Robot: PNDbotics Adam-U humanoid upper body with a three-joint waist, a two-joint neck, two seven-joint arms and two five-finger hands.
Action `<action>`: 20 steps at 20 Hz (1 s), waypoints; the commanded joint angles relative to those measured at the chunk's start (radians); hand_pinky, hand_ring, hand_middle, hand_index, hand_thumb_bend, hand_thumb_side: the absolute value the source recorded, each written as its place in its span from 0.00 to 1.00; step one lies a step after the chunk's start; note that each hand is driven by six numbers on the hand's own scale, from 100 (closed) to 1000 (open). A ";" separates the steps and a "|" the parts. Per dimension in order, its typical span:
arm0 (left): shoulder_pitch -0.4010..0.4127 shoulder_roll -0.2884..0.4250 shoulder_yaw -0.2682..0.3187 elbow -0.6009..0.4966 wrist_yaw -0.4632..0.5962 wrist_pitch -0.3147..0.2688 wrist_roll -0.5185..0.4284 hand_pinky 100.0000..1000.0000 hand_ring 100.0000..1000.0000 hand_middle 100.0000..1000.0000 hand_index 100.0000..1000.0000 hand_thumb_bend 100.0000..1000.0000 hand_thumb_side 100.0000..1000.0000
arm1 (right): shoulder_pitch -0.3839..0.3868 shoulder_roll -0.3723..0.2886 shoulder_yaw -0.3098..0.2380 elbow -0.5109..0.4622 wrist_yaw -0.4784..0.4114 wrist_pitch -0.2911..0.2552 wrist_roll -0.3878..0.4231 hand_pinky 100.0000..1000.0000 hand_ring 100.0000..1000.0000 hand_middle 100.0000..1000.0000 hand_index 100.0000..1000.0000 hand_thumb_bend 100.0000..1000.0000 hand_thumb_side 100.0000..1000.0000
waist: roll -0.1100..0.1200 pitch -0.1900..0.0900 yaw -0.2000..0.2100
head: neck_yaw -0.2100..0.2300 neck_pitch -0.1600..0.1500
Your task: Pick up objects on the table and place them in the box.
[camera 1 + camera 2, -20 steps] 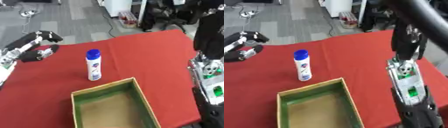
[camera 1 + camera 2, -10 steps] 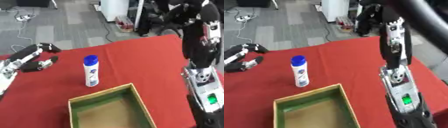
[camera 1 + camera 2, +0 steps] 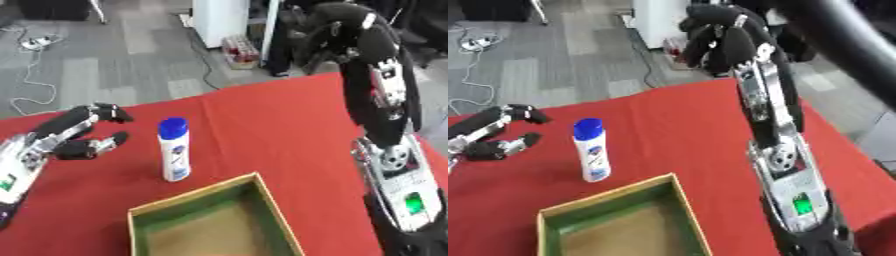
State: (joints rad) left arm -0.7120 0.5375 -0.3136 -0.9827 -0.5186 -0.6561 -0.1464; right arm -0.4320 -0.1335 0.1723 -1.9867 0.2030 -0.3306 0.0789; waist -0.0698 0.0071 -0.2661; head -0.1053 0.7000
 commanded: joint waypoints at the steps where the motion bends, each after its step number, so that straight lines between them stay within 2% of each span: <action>1: -0.031 -0.012 -0.011 -0.020 -0.018 -0.017 -0.008 0.71 0.72 0.68 0.81 0.22 1.00 | -0.016 -0.010 -0.001 -0.013 0.002 0.000 0.013 0.37 0.45 0.59 0.76 0.00 1.00 | 0.006 -0.018 0.001 | 0.011 0.009; 9: -0.022 -0.040 -0.031 -0.023 -0.053 -0.053 -0.031 0.72 0.73 0.70 0.83 0.26 1.00 | -0.015 -0.015 -0.001 -0.013 0.001 -0.001 0.025 0.37 0.45 0.60 0.76 0.00 1.00 | 0.007 -0.024 0.005 | 0.032 0.028; 20: -0.027 -0.050 -0.012 0.047 -0.090 -0.069 -0.013 0.77 0.83 0.74 0.85 0.24 1.00 | -0.030 0.006 0.008 -0.013 0.005 0.001 0.068 0.39 0.46 0.62 0.77 0.00 1.00 | 0.010 -0.018 -0.016 | 0.064 0.041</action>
State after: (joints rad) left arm -0.7141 0.4808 -0.3394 -0.9314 -0.5987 -0.7204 -0.1644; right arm -0.4424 -0.1316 0.1806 -1.9866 0.2044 -0.3299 0.1392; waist -0.0637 -0.0030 -0.2815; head -0.0524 0.7407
